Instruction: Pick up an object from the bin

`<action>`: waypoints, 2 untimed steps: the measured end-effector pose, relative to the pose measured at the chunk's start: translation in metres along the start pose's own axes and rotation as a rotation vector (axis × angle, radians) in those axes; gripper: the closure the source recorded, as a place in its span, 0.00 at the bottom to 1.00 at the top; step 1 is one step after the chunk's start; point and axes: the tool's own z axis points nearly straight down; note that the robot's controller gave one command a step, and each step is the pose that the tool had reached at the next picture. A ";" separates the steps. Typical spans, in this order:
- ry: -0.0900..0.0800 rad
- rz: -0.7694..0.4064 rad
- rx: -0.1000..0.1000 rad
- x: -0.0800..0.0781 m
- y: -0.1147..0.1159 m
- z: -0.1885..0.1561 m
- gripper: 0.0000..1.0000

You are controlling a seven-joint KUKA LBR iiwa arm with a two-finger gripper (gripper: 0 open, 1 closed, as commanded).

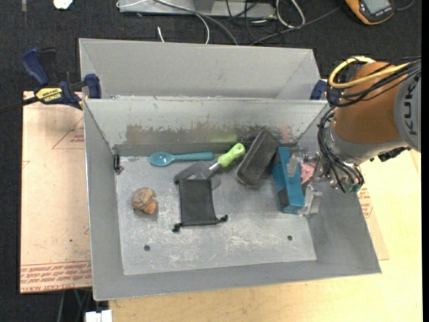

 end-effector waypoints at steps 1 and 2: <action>-0.007 -0.002 0.001 -0.002 0.000 -0.004 0.00; -0.006 0.119 0.000 -0.002 0.038 -0.060 0.00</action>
Offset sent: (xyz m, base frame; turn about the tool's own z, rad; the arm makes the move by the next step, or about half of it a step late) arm 0.0013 0.0533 0.0832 0.1667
